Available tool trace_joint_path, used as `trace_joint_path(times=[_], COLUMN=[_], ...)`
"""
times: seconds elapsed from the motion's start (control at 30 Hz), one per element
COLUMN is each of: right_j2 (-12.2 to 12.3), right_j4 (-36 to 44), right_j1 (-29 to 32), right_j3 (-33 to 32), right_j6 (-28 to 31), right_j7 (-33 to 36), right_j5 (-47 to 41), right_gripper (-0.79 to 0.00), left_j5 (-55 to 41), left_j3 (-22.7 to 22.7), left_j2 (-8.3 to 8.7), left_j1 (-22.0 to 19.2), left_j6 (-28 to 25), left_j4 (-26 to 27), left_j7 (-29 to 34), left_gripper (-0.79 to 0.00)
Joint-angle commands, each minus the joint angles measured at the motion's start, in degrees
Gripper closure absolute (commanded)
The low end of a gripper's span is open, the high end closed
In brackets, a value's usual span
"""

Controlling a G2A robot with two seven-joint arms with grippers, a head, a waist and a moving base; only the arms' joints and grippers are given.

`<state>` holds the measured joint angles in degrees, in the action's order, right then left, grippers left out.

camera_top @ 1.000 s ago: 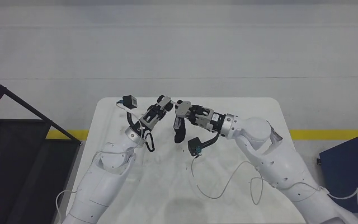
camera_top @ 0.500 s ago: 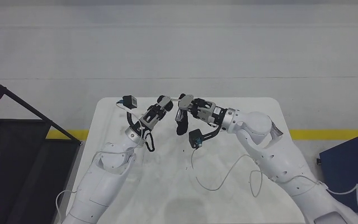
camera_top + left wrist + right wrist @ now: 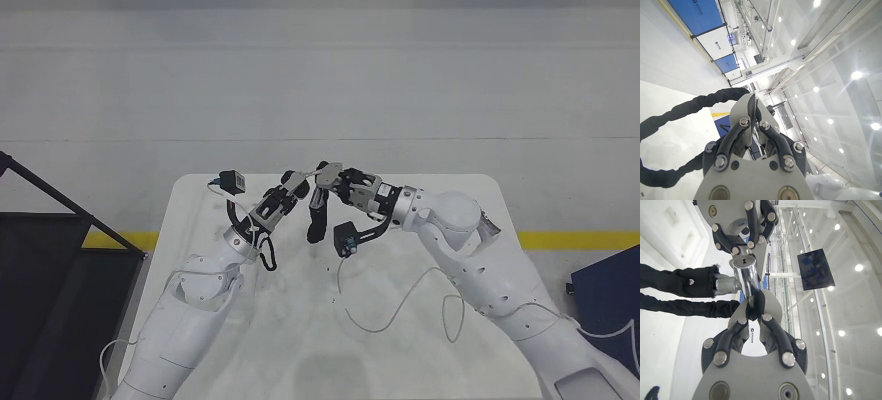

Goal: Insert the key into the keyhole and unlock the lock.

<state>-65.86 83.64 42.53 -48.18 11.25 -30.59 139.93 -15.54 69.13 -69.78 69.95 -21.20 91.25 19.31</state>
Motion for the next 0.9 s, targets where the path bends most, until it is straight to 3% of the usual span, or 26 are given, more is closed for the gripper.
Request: trace_joint_path(times=[0.0, 0.5, 0.87], right_j2=[-0.2, -1.7, 0.6], right_j4=[-0.7, -4.1, 1.3], right_j1=[-0.4, -2.6, 3.2], right_j3=[0.3, 1.4, -4.9], right_j6=[0.0, -1.0, -0.3], right_j7=[0.1, 0.5, -0.1], right_j5=[-0.3, 0.0, 3.0], right_gripper=[0.000, 0.000, 0.000], left_j5=[0.0, 0.0, 0.0], left_j3=[0.0, 0.0, 0.0], left_j2=[0.00, 0.00, 0.00], left_j1=[0.0, 0.0, 0.0], left_j6=[0.0, 0.0, 0.0], left_j4=[0.0, 0.0, 0.0], left_j7=[0.0, 0.0, 0.0], left_gripper=[0.000, 0.000, 0.000])
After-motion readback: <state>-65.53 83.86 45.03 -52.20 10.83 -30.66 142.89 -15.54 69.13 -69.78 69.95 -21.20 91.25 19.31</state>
